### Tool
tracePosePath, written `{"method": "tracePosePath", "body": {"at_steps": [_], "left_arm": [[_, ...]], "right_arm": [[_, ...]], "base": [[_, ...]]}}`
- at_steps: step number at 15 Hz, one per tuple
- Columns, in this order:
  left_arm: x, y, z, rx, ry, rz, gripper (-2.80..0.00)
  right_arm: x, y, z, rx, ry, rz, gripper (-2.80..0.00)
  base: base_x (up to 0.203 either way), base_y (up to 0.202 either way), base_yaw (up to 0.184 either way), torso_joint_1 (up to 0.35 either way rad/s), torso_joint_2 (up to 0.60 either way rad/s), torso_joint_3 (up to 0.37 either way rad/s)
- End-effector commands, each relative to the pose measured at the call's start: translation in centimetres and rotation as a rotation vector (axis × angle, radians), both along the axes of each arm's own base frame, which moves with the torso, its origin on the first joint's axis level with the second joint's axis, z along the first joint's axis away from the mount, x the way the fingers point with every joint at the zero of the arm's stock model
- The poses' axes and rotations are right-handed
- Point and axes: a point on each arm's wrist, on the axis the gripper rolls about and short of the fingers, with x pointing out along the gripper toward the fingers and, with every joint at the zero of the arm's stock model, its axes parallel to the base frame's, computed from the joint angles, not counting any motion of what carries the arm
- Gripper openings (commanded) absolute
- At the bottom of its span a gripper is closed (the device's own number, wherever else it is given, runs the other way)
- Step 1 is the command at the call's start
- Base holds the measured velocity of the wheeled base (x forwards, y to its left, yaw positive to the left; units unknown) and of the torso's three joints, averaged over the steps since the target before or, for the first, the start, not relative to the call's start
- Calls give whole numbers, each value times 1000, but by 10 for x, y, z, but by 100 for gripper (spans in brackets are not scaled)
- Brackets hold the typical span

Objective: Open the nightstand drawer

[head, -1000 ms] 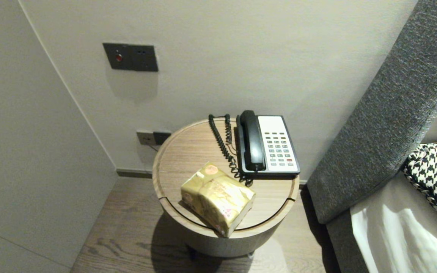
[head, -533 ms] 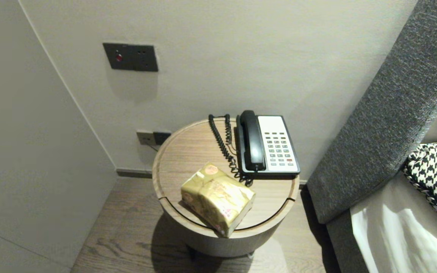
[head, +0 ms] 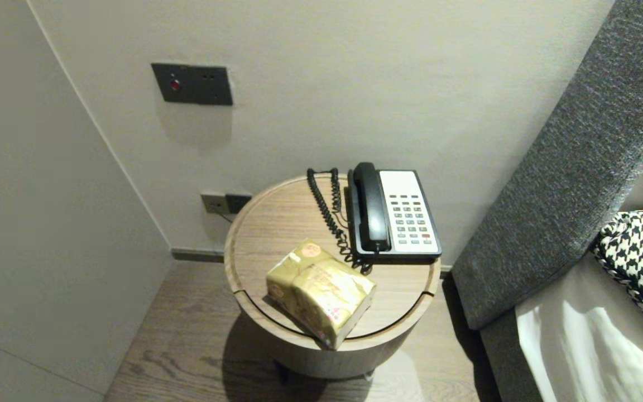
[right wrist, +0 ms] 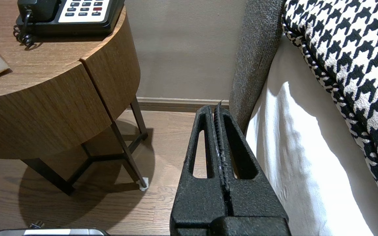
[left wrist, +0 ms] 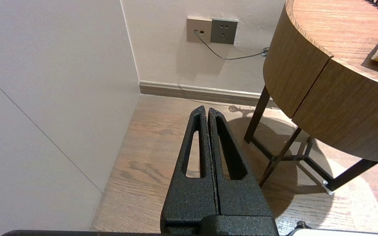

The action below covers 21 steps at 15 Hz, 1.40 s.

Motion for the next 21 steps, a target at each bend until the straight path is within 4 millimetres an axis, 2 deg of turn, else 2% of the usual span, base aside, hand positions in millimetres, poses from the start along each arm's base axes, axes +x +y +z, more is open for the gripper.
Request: {"method": "tracePosePath", "body": {"at_steps": [1,6,10,11,14,18,21], "left_arm": [[0,0,0,0,-3,1,-280],[0,0,0,0,-3,1,-280],[0,0,0,0,-3,1,-280],[0,0,0,0,-3,1,-280],[0,0,0,0,-3,1,-280],[0,0,0,0,-3,1,-280],[0,0,0,0,-3,1,-280]], "right_arm": [[3,0,-9,-7,35,2,-280],[-2,0,4,-5,-2,3,-280],[-25,0,48,-7,12,18,-280],[-25,1,58,-6,44,23,-280],[-1,0,103,-1,155,29,-280],[58,2,177,60,244,66,-280],[105,7,205,173,348,124,-280]], "base": [[0,0,0,0,0,0],[0,0,0,0,0,0],[0,0,0,0,0,0],[0,0,0,0,0,0],[0,0,0,0,0,0],[0,0,0,0,0,0],[0,0,0,0,0,0]]}}
